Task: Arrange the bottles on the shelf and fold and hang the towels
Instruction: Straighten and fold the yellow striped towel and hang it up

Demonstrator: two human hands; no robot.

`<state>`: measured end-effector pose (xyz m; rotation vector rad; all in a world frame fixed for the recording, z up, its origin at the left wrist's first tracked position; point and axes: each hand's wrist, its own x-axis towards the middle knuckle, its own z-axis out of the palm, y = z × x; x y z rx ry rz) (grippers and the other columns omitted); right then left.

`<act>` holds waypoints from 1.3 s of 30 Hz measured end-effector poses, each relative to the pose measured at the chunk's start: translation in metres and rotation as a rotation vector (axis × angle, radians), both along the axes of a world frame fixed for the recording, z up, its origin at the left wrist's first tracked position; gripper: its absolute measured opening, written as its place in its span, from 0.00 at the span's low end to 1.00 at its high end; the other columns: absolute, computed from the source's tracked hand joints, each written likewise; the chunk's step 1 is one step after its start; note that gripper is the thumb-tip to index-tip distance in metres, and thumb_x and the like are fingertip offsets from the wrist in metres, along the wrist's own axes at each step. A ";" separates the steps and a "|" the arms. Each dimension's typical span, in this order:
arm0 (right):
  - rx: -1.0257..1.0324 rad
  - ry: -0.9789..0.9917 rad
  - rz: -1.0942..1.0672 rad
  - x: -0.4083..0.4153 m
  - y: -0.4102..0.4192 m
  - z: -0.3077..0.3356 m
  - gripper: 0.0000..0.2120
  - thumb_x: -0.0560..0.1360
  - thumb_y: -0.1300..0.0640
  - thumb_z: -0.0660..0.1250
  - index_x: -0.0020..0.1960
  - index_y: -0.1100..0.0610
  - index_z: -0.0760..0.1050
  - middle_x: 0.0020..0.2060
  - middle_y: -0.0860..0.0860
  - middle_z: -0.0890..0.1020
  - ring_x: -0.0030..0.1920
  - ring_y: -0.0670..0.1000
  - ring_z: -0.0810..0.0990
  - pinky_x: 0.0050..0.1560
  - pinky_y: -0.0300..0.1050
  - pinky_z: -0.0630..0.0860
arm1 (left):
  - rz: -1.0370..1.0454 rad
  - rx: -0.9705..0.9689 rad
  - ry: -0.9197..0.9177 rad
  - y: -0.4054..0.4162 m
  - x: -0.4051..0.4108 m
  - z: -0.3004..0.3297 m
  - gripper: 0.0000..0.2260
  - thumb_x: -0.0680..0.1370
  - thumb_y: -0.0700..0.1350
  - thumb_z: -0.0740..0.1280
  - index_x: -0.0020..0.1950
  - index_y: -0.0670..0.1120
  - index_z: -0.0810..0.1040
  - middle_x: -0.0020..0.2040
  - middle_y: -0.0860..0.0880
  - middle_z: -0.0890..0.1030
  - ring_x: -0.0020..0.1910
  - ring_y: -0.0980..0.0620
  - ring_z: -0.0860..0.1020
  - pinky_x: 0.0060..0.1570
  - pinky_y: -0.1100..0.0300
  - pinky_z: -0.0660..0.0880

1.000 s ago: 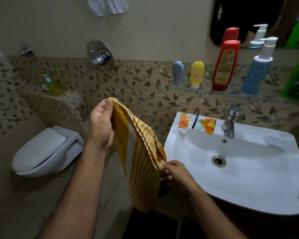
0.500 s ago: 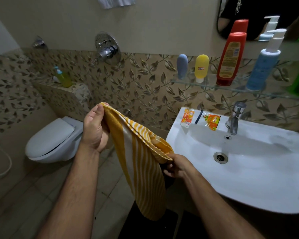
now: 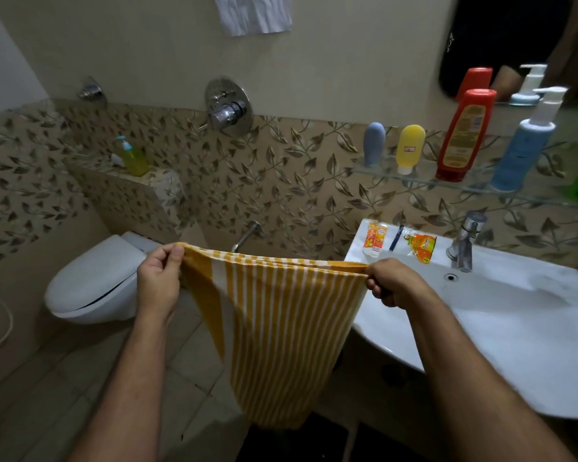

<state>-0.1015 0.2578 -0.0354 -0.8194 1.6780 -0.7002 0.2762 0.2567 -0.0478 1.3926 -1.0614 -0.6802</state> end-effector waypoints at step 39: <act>-0.823 0.308 0.035 0.030 0.009 0.158 0.08 0.73 0.53 0.74 0.43 0.58 0.82 0.40 0.53 0.81 0.40 0.49 0.78 0.40 0.44 0.75 | 0.043 -0.318 -0.024 -0.073 0.026 0.109 0.08 0.83 0.51 0.60 0.50 0.50 0.76 0.40 0.56 0.77 0.38 0.60 0.74 0.36 0.64 0.71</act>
